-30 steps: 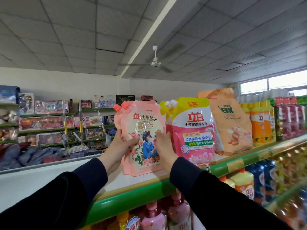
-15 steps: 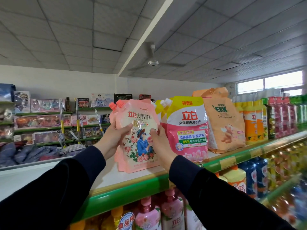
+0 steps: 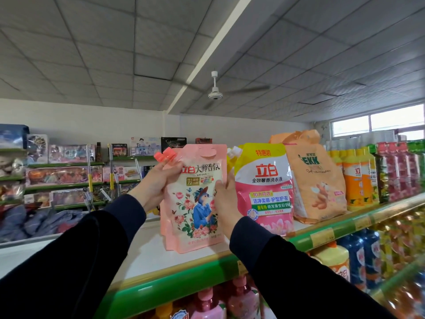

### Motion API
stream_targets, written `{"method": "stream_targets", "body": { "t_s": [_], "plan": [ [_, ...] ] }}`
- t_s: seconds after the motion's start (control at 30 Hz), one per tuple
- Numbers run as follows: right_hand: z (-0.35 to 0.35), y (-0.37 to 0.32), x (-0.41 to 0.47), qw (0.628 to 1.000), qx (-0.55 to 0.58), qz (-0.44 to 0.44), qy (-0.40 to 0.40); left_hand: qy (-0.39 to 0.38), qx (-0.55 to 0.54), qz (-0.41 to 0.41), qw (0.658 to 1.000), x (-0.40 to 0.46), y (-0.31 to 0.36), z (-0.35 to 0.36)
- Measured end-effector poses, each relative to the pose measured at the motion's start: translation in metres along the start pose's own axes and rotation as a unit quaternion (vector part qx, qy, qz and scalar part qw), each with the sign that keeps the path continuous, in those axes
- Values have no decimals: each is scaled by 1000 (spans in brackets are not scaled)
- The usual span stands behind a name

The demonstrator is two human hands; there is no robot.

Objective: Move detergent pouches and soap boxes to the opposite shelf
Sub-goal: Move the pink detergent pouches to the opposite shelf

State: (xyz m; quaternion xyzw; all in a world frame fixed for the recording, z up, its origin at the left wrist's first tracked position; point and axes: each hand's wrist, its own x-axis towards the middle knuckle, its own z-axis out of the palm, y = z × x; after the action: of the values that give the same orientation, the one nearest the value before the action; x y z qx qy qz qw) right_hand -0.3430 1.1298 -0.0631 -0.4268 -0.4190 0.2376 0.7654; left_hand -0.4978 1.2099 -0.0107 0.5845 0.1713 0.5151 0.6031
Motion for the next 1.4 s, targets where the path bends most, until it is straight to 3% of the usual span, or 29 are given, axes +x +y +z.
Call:
{"method": "stream_targets", "body": {
  "t_s": [0.17,0.37,0.5,0.6,0.77,0.83,0.9,1.27,1.4],
  "plan": [
    [2,1,-4,1000,2,-4,-1,42,83,29,995,1,-5,3],
    [0,10,-8,999,-46,-9,-4,47,97,69,992,-7,-8,2],
    [-2,9,-16,999,-47,-4,-18,91,121,98,984,-12,-7,9],
    [-8,10,-20,999,-44,-12,-27,141,179,163,960,-21,-8,16],
    [-29,5,-27,996,-50,-57,-53,204,297,301,883,-58,-29,29],
    [-37,0,-31,993,-72,-84,-47,171,342,338,860,-70,-40,38],
    [-49,-6,-35,991,-85,-95,-36,132,345,342,864,-76,-50,51],
    [-146,-43,-85,971,-196,-127,59,-50,208,269,939,-89,-101,143],
    [-184,-61,-129,953,-232,-128,144,-134,123,220,958,-106,-120,182]
  ]
}}
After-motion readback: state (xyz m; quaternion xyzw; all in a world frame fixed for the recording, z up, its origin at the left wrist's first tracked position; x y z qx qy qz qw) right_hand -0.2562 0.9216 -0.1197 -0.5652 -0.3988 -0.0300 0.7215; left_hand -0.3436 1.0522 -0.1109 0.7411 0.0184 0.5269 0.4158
